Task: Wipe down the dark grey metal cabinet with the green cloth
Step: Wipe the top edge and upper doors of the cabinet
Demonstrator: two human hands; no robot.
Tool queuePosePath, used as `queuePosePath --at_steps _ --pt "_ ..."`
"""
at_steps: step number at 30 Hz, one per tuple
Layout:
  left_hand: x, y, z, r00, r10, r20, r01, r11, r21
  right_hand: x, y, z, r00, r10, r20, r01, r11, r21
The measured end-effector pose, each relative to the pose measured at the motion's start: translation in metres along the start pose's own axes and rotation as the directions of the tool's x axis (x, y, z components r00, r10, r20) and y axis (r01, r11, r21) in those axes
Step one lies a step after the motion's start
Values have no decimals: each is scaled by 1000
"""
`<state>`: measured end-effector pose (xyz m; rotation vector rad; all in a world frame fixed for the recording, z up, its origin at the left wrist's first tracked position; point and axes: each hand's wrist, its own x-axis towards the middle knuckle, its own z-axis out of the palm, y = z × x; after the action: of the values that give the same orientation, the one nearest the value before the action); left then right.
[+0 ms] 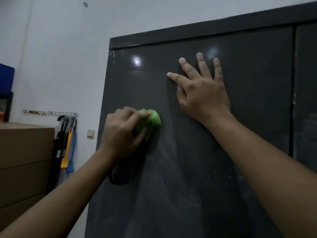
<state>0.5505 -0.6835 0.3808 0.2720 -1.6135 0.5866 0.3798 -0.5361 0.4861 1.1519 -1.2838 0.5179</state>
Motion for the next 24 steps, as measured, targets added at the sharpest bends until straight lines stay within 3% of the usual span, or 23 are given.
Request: queuePosePath --at_steps 3,5,9,18,24 --pt "32 3 1 911 -399 -108 378 910 -170 0 0 1 1000 -6 -3 6 1000 11" --pt "44 13 9 875 -457 -156 431 885 -178 -1 0 1 1000 -7 -2 7 1000 15" --pt "45 33 19 912 -369 -179 356 929 -103 0 1 -1 1000 -11 -10 12 996 83" --pt "27 67 9 977 -213 6 213 972 -95 8 7 -19 991 -48 126 11 959 282" --pt "-19 113 15 987 132 95 -117 982 -146 9 34 -53 925 -214 315 70 909 410"
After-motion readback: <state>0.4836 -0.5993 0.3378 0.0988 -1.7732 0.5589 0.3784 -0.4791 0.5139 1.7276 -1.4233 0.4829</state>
